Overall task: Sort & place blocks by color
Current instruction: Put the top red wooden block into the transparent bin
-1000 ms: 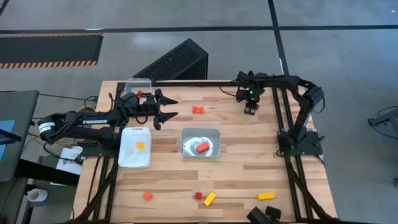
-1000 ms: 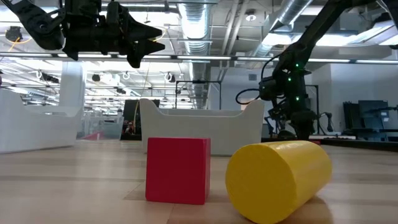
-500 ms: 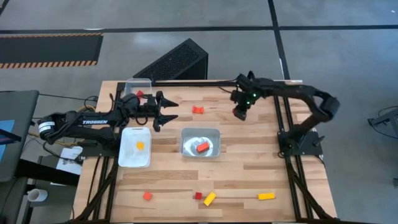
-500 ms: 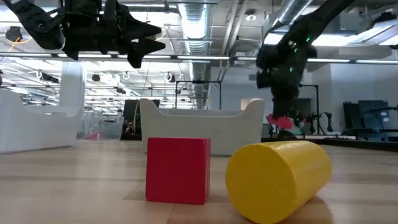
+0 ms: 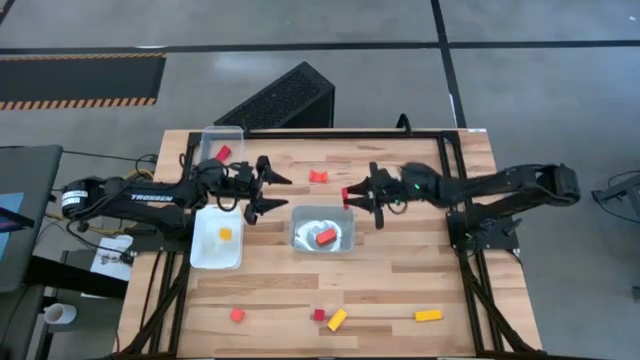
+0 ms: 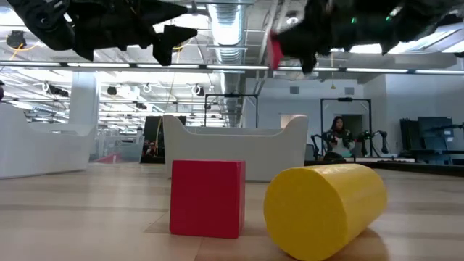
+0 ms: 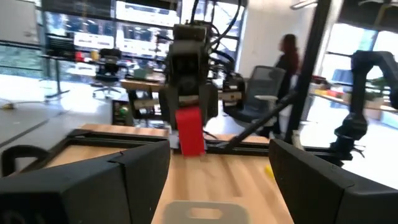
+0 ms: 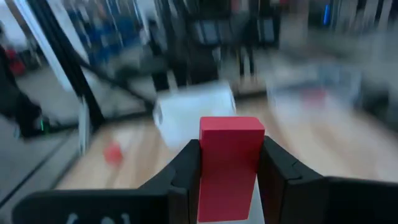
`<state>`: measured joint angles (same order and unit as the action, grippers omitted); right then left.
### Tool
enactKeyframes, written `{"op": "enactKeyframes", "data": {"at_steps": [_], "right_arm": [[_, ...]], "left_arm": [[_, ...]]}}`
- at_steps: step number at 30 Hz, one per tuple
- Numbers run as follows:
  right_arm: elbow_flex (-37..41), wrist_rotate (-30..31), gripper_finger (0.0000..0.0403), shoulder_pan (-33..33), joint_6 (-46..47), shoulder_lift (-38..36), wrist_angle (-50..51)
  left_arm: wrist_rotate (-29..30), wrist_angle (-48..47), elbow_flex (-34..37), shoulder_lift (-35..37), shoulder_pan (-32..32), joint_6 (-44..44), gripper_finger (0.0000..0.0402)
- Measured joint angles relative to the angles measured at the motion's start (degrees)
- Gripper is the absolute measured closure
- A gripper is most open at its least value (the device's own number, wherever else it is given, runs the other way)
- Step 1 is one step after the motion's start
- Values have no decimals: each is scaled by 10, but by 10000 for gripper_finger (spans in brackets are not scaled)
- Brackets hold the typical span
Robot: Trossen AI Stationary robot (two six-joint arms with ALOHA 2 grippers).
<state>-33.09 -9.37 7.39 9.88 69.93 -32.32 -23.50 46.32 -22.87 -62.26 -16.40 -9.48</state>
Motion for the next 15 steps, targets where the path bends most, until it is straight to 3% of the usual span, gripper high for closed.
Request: {"op": "enactKeyframes", "data": {"at_steps": [4,9,12,15], "right_arm": [[8,105,290,-77,-43,16,-127],[-1,244,290,-136,-72,55,-211],[-11,281,290,-147,-71,88,-240],[-34,288,290,-145,-59,122,-249]], "left_arm": [[35,-15,-7,-3,45,-7,136],[152,-20,-8,-29,111,12,126],[204,-17,-12,-48,134,32,124],[210,-15,-28,-68,141,29,124]]}}
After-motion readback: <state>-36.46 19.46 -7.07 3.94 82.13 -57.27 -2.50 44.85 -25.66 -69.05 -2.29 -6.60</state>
